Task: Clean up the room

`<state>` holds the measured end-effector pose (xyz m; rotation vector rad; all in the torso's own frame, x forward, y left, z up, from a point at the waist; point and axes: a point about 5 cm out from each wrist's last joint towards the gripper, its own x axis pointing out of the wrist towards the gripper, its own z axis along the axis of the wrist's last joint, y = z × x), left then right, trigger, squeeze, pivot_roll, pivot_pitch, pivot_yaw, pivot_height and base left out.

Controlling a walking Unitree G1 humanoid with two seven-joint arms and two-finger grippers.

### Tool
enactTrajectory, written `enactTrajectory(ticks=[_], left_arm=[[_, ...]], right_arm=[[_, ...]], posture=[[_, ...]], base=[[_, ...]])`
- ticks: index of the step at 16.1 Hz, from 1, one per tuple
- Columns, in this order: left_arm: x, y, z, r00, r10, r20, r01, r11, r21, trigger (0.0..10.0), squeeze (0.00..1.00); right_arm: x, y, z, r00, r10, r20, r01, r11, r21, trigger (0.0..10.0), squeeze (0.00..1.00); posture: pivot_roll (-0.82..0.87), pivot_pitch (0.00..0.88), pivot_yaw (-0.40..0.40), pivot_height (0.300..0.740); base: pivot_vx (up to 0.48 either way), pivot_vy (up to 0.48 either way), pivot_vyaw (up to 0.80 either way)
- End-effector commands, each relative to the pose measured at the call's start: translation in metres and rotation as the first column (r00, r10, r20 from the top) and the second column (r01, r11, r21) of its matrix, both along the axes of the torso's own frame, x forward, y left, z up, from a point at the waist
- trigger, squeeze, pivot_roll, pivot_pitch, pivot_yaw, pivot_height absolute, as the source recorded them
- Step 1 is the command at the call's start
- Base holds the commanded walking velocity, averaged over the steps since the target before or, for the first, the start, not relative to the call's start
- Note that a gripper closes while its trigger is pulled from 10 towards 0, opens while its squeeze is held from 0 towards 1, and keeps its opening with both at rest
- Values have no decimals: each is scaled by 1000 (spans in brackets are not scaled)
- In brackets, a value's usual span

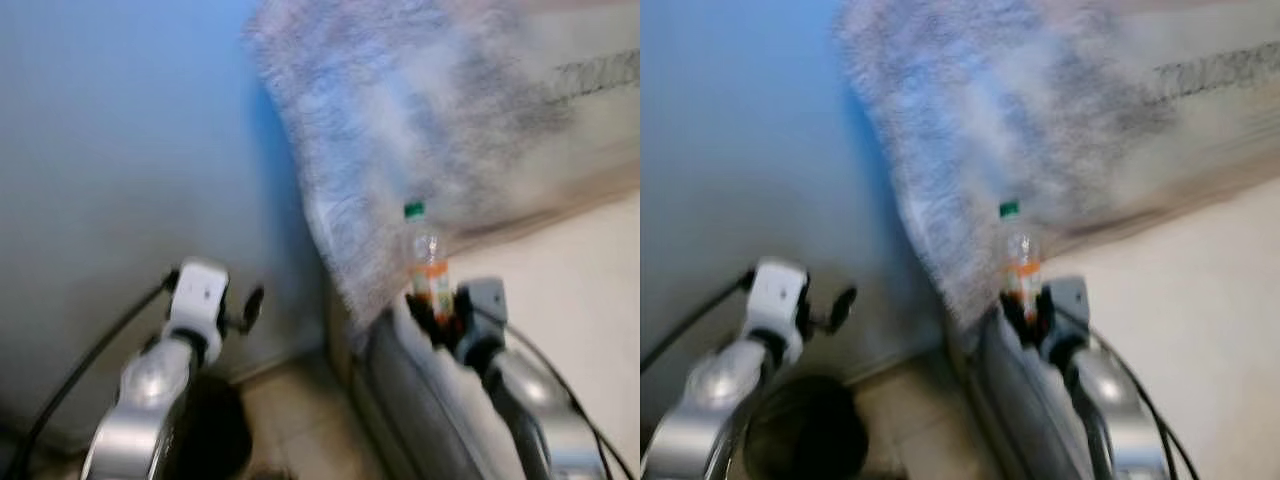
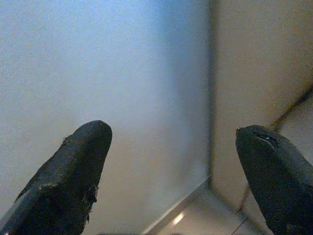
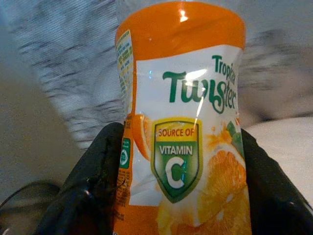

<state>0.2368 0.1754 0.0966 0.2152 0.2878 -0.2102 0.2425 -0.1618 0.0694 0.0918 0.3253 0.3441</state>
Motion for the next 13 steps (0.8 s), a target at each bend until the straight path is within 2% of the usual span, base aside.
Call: enactTrajectory(ticks=[1,2,3,9,10,13], left_arm=[[1,0,0,1000,2,1,-2,1000,9,10000,0],[1,-2,1,1000,-4,7,4,1000,11,10000,0],[3,-4,2,1000,-6,15,6,1000,9,10000,0],[6,-3,3,999,-1,34,1,1000,4,10000,0],[7,-4,4,999,-4,34,4,1000,-2,10000,0],[9,-1,5,999,4,36,-4,1000,-4,10000,0]], right_arm=[[2,4,7,1000,12,26,-13,1000,29,10000,0],[3,6,8,1000,14,18,-15,998,57,10000,0],[4,4,5,1000,20,4,-20,1000,17,10000,0],[7,5,0,999,15,-38,-15,1000,-1,10000,0],[11,0,-4,996,-47,-71,44,998,-41,10000,0],[14,-3,-8,991,-95,-92,90,994,-61,10000,0]], posture=[[7,0,50,740],[7,0,51,740],[1,0,55,740],[2,0,56,740],[1,0,63,740],[6,0,64,740]], base=[[0,0,800],[0,0,800],[0,0,800],[0,0,800],[0,0,0],[114,0,0]])
